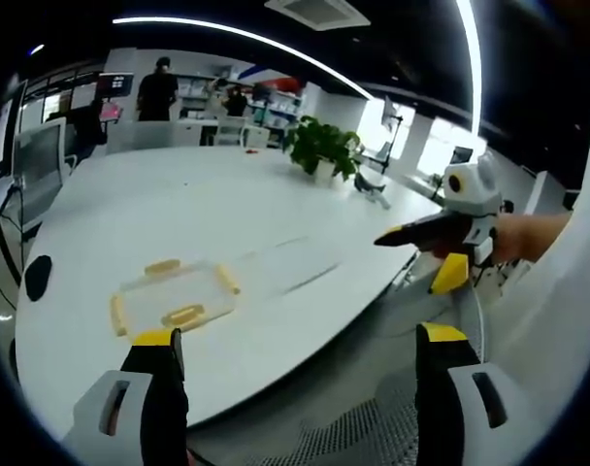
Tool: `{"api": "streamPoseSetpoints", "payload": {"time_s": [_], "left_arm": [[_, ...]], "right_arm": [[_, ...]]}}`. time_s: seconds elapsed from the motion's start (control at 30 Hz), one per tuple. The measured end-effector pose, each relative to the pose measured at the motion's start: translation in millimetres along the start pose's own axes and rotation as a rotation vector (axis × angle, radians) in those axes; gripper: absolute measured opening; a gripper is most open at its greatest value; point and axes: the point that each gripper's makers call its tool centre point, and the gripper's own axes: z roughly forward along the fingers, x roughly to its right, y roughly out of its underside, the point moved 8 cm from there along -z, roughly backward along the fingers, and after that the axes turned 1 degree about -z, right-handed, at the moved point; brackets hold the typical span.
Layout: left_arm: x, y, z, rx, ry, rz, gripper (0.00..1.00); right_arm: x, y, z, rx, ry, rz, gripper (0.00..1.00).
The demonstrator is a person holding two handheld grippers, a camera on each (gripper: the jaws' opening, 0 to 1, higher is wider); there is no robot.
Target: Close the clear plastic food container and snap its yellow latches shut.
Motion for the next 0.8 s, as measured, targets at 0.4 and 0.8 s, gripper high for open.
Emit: {"api": "streamPoseSetpoints", "payload": {"time_s": [0.4,0.8], "left_arm": [[0.5,0.3,-0.2,0.002,-0.002,0.004,0.98],[-1.6,-0.2,-1.8,-0.003,-0.009,0.029,0.96]], "right_arm": [[0.7,0.0,-0.1,0.006,0.006,0.002,0.98],[1.3,-5.0,-1.0,0.027,0.016,-0.026,0.95]]}}
